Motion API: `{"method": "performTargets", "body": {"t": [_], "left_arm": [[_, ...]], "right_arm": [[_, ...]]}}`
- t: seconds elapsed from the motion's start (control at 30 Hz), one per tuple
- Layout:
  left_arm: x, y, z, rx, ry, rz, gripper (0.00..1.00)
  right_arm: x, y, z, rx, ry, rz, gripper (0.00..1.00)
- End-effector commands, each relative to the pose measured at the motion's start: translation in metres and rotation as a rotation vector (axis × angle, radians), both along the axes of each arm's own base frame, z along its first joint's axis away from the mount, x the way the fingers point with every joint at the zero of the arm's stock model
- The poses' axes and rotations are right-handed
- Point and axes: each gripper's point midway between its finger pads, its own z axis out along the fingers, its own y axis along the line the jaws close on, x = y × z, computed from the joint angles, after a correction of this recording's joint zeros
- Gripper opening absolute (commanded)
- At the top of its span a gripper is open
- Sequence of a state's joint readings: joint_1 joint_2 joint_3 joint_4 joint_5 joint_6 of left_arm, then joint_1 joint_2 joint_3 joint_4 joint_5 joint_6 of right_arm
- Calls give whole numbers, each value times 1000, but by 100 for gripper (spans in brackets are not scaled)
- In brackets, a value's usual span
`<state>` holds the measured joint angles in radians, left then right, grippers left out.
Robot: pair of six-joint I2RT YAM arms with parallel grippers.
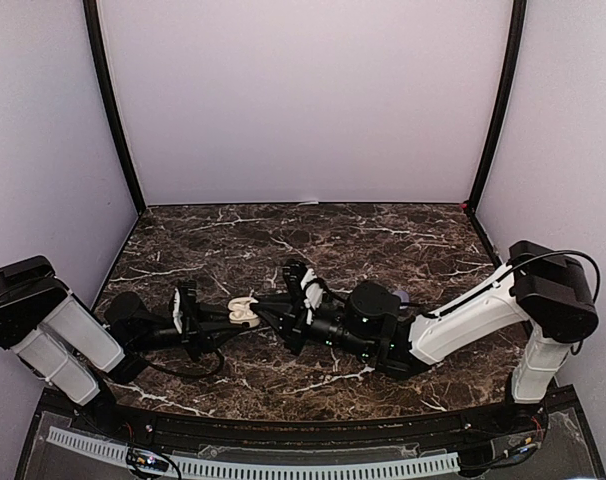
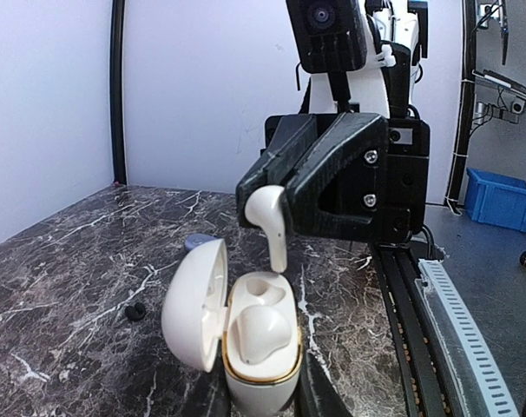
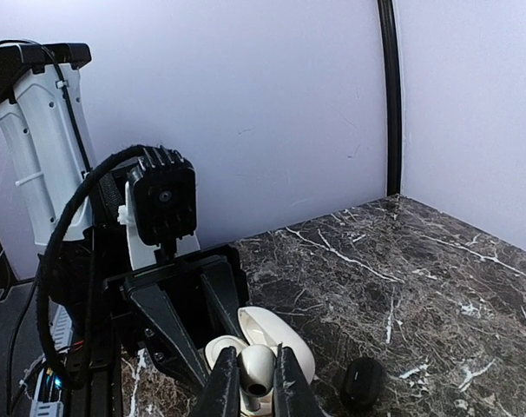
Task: Insert the wireless bluetooth earbuds into the charging case
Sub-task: Insert the right earbud into the right side groove of the charging case.
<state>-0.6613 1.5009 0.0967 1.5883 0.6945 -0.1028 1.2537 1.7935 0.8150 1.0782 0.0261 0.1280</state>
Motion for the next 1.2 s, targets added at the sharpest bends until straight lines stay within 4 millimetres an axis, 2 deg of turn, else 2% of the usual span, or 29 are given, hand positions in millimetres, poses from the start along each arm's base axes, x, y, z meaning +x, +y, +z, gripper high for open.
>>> {"method": "performTargets", "body": {"t": [0.0, 0.57, 1.17], "left_arm": [[-10, -1, 20, -52, -61, -47, 7], [-13, -3, 20, -57, -54, -71, 7], [-11, -2, 20, -54, -57, -52, 7]], "right_arm": [[-6, 6, 11, 38, -28, 23, 0], [-4, 3, 6, 35, -31, 8, 0], [-4, -8, 3, 34, -16, -13, 14]]}}
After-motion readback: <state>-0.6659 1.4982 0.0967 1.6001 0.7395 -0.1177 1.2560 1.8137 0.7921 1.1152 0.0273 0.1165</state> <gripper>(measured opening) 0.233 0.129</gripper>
